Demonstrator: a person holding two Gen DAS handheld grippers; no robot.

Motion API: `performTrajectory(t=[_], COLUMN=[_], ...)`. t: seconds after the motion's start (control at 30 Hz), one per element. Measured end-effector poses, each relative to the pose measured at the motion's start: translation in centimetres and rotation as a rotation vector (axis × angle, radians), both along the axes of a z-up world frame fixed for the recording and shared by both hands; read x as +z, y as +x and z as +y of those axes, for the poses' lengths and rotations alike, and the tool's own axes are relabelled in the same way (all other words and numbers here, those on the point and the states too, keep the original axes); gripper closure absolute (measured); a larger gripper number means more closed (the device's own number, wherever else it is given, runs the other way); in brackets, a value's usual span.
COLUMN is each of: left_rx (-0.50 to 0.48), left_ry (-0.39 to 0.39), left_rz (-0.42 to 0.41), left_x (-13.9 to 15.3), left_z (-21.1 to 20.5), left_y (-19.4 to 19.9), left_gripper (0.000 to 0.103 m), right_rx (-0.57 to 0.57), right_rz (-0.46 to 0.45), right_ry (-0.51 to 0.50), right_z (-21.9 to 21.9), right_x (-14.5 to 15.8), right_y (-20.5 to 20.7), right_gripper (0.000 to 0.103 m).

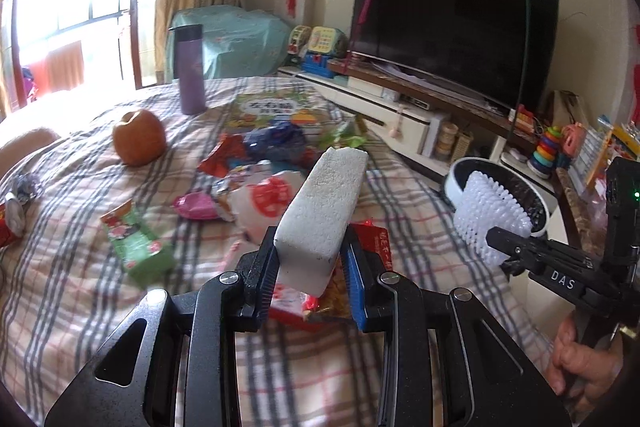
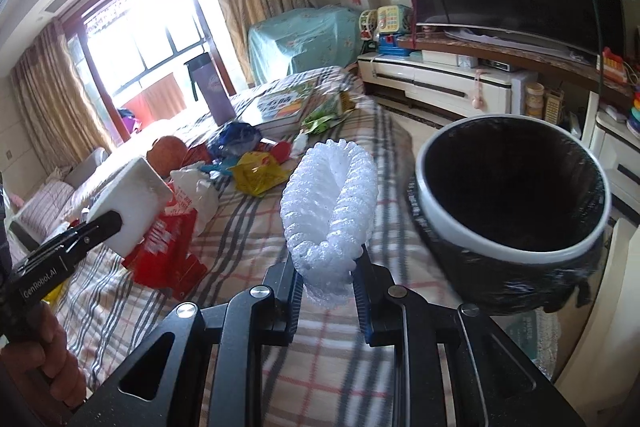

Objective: Collect trash
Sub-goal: 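Carry sponge and brush to the trash bin and open both tools to drop them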

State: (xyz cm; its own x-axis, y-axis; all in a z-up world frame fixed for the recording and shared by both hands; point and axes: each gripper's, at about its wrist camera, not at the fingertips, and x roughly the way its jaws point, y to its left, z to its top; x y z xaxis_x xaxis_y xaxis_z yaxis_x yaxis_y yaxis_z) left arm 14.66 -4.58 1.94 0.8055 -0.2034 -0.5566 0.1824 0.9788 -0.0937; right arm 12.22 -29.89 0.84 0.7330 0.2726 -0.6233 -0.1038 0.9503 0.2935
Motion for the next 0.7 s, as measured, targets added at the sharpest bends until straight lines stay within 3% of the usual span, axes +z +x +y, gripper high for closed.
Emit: performTrajectory(t=[0.7], left_rx=[-0.219], left_ry=[0.003], left_rz=[0.024], left_x=[0.1], left_z=[-12.2], left_y=[1.8], left_gripper=[0.074], right_rx=[-0.17], right_rz=[-0.009], right_ry=[0.003], right_z=[-8.7], right_x=[1.3], right_y=[-0.9], right_gripper=[0.08])
